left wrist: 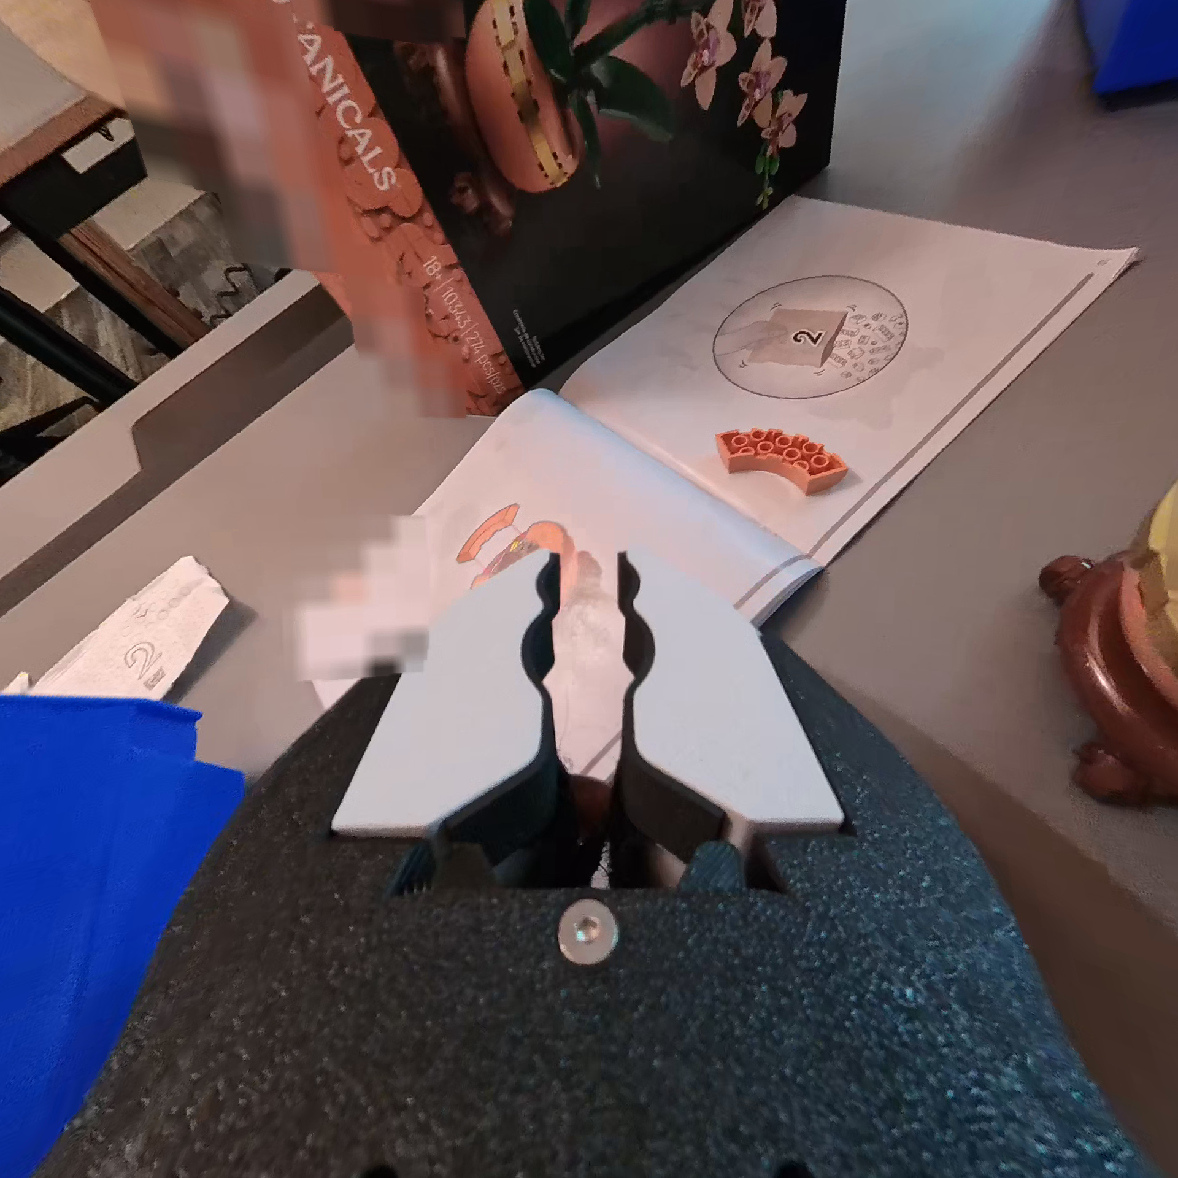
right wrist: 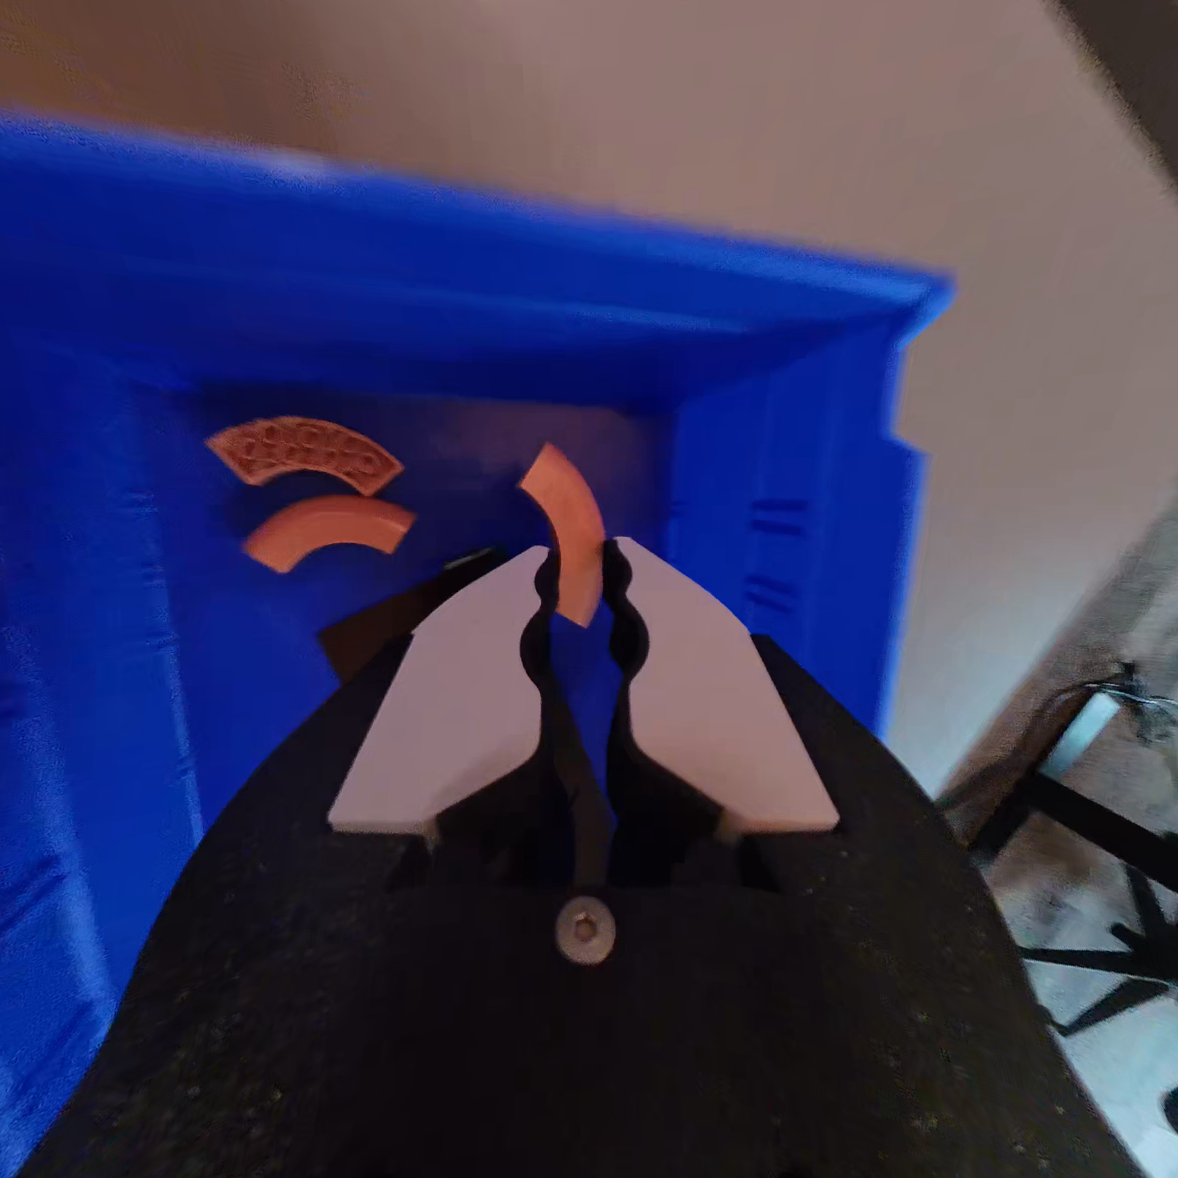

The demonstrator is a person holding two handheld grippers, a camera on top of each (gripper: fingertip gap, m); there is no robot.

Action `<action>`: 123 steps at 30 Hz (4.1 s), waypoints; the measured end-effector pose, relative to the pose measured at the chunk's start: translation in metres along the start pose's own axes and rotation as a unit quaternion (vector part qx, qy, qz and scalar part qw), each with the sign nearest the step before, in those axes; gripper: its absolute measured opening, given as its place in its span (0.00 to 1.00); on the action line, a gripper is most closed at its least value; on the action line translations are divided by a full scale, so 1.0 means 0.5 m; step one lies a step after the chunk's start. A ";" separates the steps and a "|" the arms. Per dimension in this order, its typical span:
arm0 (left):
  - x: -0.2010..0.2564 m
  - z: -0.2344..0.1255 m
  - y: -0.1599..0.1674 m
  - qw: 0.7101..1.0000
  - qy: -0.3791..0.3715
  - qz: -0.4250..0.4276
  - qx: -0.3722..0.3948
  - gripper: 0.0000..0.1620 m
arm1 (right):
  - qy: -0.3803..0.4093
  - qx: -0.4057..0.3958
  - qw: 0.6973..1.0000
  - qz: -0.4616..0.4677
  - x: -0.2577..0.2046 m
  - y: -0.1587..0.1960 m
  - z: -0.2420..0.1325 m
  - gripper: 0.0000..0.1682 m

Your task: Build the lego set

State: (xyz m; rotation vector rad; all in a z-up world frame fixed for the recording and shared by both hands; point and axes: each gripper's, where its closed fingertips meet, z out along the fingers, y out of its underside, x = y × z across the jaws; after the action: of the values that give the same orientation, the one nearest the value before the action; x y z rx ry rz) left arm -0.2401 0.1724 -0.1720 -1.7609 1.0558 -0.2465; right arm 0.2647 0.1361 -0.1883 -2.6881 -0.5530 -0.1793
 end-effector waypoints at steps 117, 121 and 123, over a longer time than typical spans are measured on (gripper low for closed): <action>-0.021 0.038 -0.051 0.990 0.018 -0.141 0.004 0.12 | -0.223 0.096 0.912 -0.331 -0.178 0.060 -0.024 0.26; -0.010 0.059 -0.063 0.992 0.015 -0.121 -0.023 0.12 | -0.225 0.082 0.940 -0.242 -0.161 0.038 0.009 0.25; -0.005 0.067 -0.066 0.993 0.011 -0.116 -0.032 0.12 | -0.235 0.052 0.965 -0.109 -0.153 0.027 0.011 0.21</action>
State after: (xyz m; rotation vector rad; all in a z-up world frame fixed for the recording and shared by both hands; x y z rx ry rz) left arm -0.2038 0.1993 -0.1588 -1.9440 0.8832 -0.3806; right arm 0.2004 0.0998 -0.2132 -2.5613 -0.9689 0.4301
